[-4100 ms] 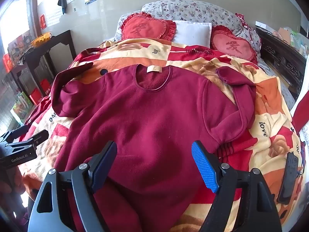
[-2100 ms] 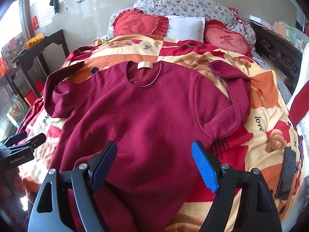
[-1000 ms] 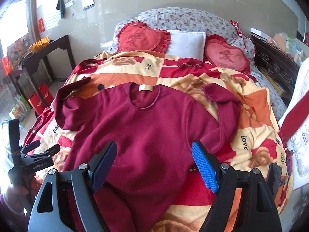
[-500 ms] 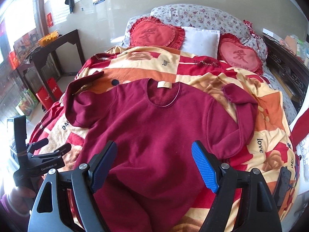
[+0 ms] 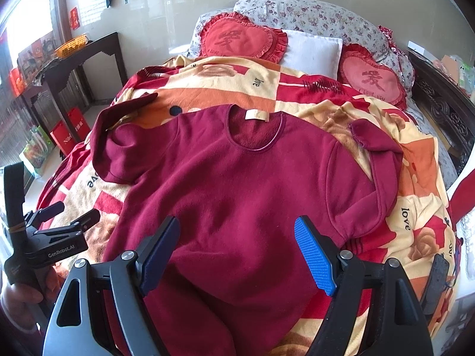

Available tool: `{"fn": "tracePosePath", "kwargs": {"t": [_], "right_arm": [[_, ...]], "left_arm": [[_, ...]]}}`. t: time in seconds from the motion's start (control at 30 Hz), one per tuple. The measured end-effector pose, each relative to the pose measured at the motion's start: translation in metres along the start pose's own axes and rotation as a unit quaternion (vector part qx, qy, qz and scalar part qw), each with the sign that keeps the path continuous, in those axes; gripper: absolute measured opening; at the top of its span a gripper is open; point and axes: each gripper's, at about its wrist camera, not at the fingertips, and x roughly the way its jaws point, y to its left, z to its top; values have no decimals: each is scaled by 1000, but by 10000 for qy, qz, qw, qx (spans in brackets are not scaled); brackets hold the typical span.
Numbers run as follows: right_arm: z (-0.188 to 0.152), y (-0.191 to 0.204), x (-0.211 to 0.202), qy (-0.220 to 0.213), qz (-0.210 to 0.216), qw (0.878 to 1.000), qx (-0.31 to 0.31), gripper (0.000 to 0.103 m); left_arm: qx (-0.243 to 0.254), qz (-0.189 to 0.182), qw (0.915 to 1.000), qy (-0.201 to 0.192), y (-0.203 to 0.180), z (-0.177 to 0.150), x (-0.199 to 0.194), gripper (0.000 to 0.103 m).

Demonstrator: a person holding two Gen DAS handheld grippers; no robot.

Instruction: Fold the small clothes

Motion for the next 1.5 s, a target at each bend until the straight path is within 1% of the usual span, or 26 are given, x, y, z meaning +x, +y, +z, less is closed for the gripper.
{"fn": "tracePosePath", "kwargs": {"t": [0.27, 0.43, 0.6, 0.67, 0.7, 0.8, 0.87, 0.93, 1.13, 1.23, 1.33, 1.4, 1.43, 1.47, 1.5], "right_arm": [[4, 4, 8, 45, 31, 10000, -39, 62], [17, 10, 24, 117, 125, 9998, -63, 62], [43, 16, 44, 143, 568, 9983, 83, 62], [59, 23, 53, 105, 840, 9963, 151, 62], [69, 29, 59, 111, 975, 9951, 139, 62], [96, 53, 75, 71, 1171, 9931, -77, 62], [115, 74, 91, 65, 1355, 9905, -224, 62], [135, 94, 111, 159, 1670, 9854, -277, 62], [179, 144, 182, 467, 2106, 9764, -70, 62], [199, 166, 216, 502, 2200, 9742, 90, 62], [213, 178, 243, 544, 2266, 9720, 310, 62], [219, 185, 259, 617, 2220, 9723, 391, 62], [221, 188, 270, 721, 2190, 9722, 418, 61], [223, 189, 277, 789, 2216, 9710, 429, 49], [224, 190, 282, 810, 2287, 9691, 451, 25]], "left_arm": [[-106, 15, 9999, 39, 9, 7, 5, 101], [-229, 77, 9997, 22, 20, 20, 12, 101], [-430, 144, 9990, -46, 34, 40, 23, 101], [-587, 196, 9981, -21, 44, 51, 33, 101], [-675, 213, 9975, -6, 50, 56, 38, 101], [-862, 368, 9956, 52, 64, 69, 56, 101], [-916, 489, 9945, 108, 72, 75, 69, 101], [-931, 593, 9937, 174, 78, 77, 80, 101], [-888, 634, 9937, 270, 87, 77, 102, 101], [-816, 658, 9941, 271, 86, 76, 107, 101], [-813, 635, 9943, 281, 88, 76, 111, 101], [-805, 640, 9943, 281, 88, 77, 113, 102], [-797, 645, 9943, 276, 88, 77, 113, 102], [-782, 653, 9944, 268, 88, 77, 114, 102], [-768, 661, 9945, 264, 87, 78, 116, 102]]}}
